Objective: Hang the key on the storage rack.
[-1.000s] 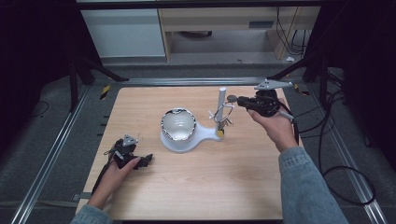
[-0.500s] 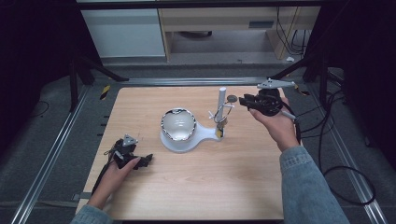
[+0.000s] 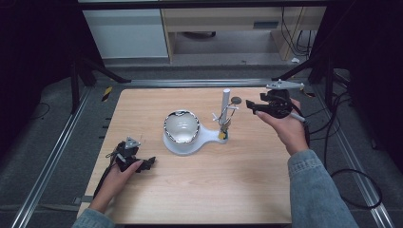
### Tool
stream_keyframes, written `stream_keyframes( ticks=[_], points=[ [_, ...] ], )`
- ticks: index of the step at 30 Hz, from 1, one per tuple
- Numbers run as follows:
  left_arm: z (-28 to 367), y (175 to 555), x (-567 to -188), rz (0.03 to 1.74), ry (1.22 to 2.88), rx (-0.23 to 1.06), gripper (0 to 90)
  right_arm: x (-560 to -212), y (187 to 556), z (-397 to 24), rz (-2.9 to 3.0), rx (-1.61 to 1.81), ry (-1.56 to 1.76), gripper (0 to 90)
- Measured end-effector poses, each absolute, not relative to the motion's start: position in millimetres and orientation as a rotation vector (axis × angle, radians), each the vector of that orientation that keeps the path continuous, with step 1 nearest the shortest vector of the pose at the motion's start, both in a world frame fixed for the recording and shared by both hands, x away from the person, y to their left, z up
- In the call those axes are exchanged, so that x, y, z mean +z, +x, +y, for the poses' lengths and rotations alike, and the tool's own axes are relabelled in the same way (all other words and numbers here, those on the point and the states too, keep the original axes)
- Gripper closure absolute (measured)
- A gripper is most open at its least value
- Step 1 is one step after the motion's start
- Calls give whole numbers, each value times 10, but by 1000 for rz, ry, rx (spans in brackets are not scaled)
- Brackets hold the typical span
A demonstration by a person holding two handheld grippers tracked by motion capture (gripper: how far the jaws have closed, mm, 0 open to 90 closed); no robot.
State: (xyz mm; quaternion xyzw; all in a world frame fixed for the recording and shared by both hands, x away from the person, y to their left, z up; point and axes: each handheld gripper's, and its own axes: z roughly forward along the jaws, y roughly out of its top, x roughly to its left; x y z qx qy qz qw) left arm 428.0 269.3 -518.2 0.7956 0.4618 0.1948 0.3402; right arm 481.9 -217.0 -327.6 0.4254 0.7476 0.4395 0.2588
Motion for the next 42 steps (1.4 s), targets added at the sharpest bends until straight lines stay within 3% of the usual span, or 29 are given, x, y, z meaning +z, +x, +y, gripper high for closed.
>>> stream_keyframes(
  ticks=[2, 4, 14, 42],
  points=[
    [2693, 4280, -5182, 1202, 2070, 507, 0, -3275, 4818, -2177, 2022, 1188, 1161, 298],
    [2694, 4280, -5182, 1202, 2071, 507, 0, -3273, 4823, -2206, 2016, 1199, 1193, 208],
    [2693, 4280, -5182, 1202, 2070, 507, 0, -3387, 4757, -2374, 1964, 1211, 1246, 91],
    [2693, 4279, -5182, 1202, 2070, 508, 0, -3846, 4497, -2680, 1963, 1108, 1289, 82]
  ],
)
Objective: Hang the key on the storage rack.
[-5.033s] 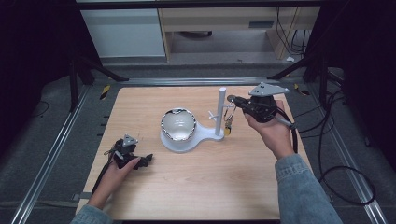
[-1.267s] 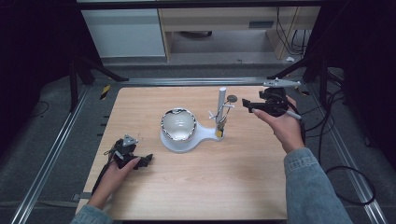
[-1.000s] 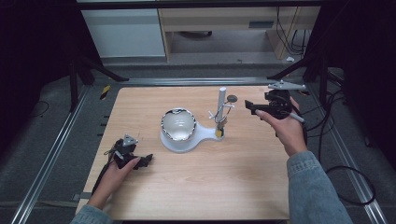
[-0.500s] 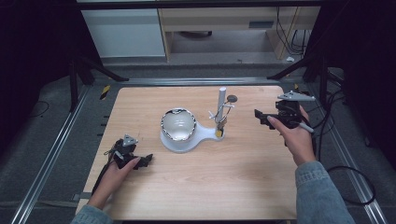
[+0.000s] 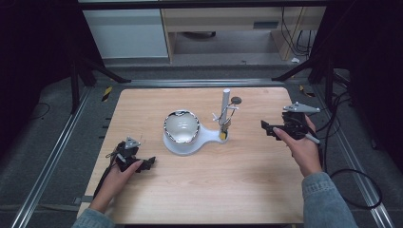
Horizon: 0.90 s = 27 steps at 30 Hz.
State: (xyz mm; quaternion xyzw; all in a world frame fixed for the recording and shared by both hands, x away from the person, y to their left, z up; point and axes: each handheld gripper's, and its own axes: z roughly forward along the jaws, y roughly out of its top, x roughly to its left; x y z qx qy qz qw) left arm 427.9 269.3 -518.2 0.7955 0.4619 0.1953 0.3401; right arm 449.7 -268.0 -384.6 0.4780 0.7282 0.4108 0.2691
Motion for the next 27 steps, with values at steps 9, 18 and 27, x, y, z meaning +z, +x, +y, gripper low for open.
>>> stream_keyframes(
  ticks=[9, 18, 27],
  points=[
    [2693, 4279, -5182, 1202, 2070, 508, 0, -4103, 4408, -2696, 2014, 1058, 1308, 80],
    [2693, 4279, -5182, 1202, 2070, 508, 0, -4331, 4324, -2723, 2050, 1014, 1335, 87],
    [2692, 4278, -5182, 1203, 2070, 509, 0, -4566, 4282, -2686, 2115, 967, 1360, 101]
  ],
)
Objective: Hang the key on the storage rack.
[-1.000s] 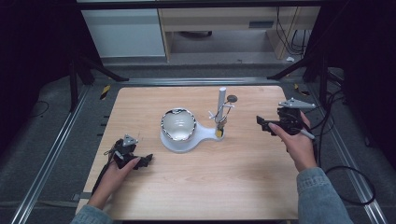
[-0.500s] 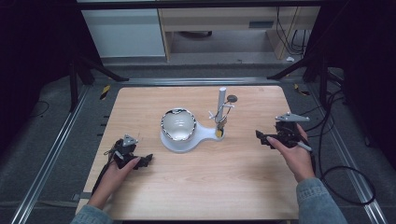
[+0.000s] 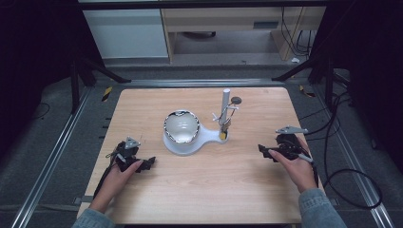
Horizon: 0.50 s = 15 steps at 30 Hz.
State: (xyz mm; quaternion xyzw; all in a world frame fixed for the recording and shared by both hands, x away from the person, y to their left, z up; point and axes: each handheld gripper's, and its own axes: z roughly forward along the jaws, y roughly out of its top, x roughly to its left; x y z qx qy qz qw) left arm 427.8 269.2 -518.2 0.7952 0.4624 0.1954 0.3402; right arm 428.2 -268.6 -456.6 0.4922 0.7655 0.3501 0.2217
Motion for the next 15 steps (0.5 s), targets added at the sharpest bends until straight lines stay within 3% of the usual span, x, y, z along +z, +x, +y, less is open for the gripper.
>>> stream_keyframes(
  ticks=[15],
  points=[
    [2693, 4279, -5182, 1202, 2070, 509, 0, -4837, 4508, -2726, 2095, 902, 1435, 111]
  ],
)
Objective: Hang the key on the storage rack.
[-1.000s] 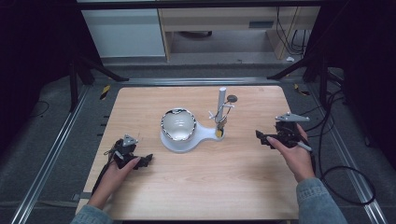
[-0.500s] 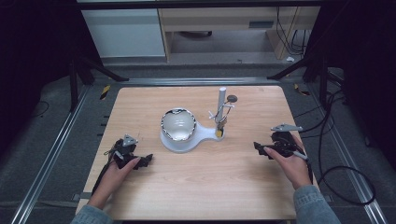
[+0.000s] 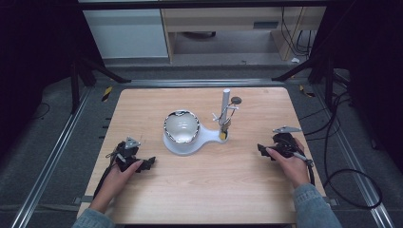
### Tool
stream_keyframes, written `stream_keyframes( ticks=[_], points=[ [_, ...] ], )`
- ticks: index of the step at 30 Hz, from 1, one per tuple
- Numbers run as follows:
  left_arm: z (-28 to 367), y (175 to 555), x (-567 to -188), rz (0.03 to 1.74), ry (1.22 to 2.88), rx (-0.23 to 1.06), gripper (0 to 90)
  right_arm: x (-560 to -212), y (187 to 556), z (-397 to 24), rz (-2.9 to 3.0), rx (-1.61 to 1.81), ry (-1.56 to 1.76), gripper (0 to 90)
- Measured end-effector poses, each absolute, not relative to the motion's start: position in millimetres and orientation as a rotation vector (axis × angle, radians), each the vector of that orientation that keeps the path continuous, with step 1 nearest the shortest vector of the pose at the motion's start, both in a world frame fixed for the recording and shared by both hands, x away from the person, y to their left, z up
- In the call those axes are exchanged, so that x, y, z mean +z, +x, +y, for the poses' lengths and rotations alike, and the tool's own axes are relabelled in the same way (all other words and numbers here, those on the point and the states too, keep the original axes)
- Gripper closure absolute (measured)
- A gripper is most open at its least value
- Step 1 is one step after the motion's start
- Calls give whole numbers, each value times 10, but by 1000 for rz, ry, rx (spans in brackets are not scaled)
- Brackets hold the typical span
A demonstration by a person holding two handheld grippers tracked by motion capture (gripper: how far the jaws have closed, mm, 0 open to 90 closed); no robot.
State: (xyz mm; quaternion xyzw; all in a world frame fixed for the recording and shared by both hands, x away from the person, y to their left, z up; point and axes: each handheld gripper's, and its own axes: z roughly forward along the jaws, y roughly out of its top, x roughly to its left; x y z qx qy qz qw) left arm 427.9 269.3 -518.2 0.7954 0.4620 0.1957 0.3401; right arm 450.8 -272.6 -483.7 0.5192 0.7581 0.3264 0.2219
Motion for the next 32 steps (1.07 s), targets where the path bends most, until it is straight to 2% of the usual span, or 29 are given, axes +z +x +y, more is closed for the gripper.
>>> stream_keyframes(
  ticks=[9, 32],
  points=[
    [2692, 4278, -5182, 1203, 2070, 509, 0, -4953, 4631, -2861, 1997, 922, 1531, 112],
    [2692, 4278, -5182, 1203, 2070, 509, 0, -5057, 4639, -2713, 2012, 847, 1479, 61]
  ],
)
